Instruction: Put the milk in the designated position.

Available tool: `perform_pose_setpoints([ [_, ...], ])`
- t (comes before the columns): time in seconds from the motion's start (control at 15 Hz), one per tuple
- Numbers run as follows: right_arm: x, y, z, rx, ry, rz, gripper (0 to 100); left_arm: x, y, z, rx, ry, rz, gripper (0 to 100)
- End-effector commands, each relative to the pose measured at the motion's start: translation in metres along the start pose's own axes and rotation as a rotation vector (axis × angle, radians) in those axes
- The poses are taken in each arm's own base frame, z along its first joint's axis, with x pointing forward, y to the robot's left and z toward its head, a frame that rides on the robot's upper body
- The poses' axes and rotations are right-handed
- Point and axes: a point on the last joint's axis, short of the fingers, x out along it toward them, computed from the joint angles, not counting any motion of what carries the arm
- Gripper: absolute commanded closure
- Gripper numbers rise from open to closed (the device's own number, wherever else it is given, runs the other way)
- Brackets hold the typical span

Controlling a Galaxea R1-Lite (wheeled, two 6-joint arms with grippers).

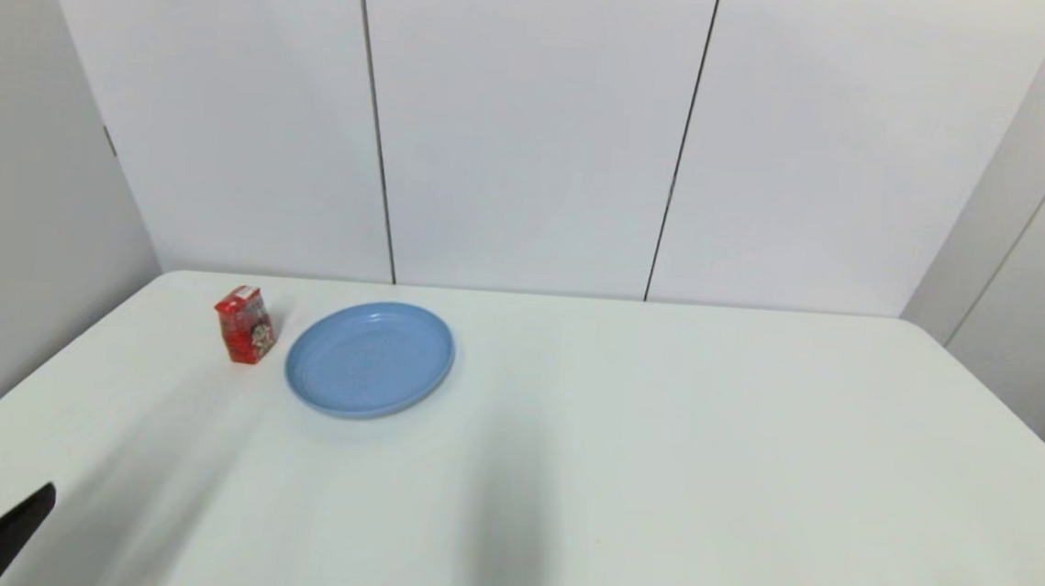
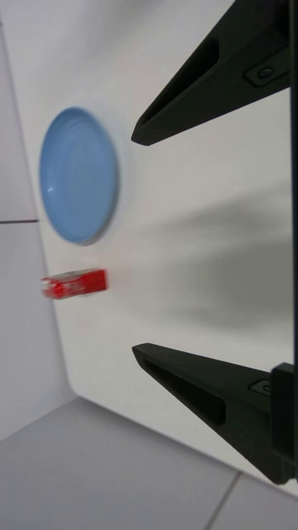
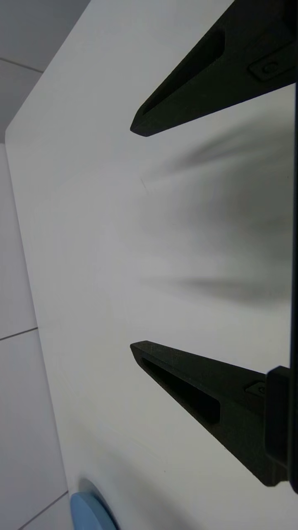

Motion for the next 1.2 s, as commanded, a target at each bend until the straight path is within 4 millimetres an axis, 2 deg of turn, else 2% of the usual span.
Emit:
perform_pose_setpoints([
  [0.07,0.000,0.000,0.000,0.002,0.001,-0.001,0,-0.030,-0.013,-0.053,0.004,-0.005,-0.020,0],
  [0.33,0.000,0.000,0.000,0.001,0.001,-0.001,0,-0.034,-0.016,-0.074,-0.012,-0.017,0.052,0],
  [0.53,0.000,0.000,0.000,0.001,0.001,-0.001,0,-0.040,-0.017,-0.077,-0.027,-0.095,0.085,0],
  [0.73,0.000,0.000,0.000,0.002,0.001,-0.001,0,-0.040,-0.017,-0.077,-0.068,-0.095,0.084,0],
  [0.93,0.000,0.000,0.000,0.002,0.001,-0.001,0,-0.040,-0.016,-0.077,-0.180,-0.100,0.116,0],
  [1.2,0.000,0.000,0.000,0.004,0.001,-0.002,0,-0.040,-0.016,-0.077,-0.185,-0.103,0.114,0],
])
